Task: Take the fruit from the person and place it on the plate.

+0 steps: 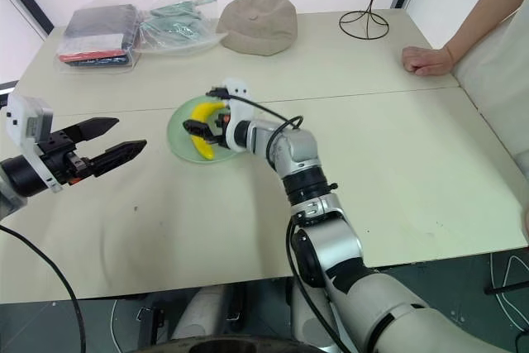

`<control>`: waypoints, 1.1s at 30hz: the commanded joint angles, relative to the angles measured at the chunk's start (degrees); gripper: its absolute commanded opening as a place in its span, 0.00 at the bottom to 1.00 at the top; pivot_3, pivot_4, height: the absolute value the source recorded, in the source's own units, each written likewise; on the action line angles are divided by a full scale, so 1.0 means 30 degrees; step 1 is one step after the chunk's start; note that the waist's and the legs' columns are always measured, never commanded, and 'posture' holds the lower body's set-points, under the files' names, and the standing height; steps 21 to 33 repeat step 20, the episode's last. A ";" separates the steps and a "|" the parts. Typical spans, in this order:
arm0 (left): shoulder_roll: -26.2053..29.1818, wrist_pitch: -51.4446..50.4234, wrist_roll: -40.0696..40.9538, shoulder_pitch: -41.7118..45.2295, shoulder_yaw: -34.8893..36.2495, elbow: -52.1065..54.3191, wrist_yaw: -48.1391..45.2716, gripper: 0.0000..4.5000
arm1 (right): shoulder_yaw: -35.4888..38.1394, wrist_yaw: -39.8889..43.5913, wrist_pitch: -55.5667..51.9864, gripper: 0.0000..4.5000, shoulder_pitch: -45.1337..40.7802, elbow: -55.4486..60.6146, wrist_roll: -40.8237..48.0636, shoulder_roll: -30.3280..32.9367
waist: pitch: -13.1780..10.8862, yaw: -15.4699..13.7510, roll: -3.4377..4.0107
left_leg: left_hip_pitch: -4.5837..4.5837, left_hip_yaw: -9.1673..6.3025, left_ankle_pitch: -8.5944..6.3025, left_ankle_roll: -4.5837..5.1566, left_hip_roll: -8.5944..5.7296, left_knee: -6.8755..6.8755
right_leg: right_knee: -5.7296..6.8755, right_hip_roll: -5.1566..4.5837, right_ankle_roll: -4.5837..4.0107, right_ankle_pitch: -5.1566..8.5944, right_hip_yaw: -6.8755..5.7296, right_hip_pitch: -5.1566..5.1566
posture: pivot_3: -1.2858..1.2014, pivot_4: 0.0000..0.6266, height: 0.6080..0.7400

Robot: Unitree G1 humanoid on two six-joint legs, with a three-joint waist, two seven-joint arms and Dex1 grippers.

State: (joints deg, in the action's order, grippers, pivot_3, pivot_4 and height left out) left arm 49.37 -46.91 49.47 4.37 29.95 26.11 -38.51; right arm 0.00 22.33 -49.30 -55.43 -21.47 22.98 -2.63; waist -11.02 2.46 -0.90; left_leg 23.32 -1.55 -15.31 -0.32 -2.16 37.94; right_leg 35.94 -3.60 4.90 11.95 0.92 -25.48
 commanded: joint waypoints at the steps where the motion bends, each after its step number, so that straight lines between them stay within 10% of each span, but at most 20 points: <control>1: 0.0136 0.0280 0.0279 0.0306 -0.0095 0.0601 -0.0262 1.00 | -0.1704 0.1205 0.0354 0.99 -0.0105 0.3855 -0.1225 0.2493 | -0.0003 -0.0015 0.0005 | 0.0001 0.0000 0.0000 0.0000 0.0000 0.0000 | -0.0007 0.0000 -0.0001 0.0000 -0.0001 0.0003 | 0.52 0.24 1.00; 17: 0.0525 0.0873 -0.0509 0.1337 -0.1248 -0.0551 -0.1840 1.00 | -0.1132 1.0603 0.2359 0.99 0.6391 1.5513 0.0093 1.6186 | -0.0003 -0.0111 -0.0006 | 0.0008 0.0010 -0.0001 0.0014 0.0006 0.0002 | -0.0040 0.0021 0.0016 0.0010 -0.0014 0.0023 | 0.52 0.24 1.00; 33: 0.0570 0.0932 -0.0581 0.1455 -0.1327 -0.0674 -0.2077 1.00 | -0.0471 1.0933 0.2205 0.99 0.7193 1.6138 0.0740 1.6922 | -0.0002 -0.0091 -0.0010 | 0.0001 0.0012 -0.0003 0.0019 0.0014 0.0004 | -0.0091 0.0022 0.0019 0.0010 -0.0017 0.0052 | 0.52 0.24 1.00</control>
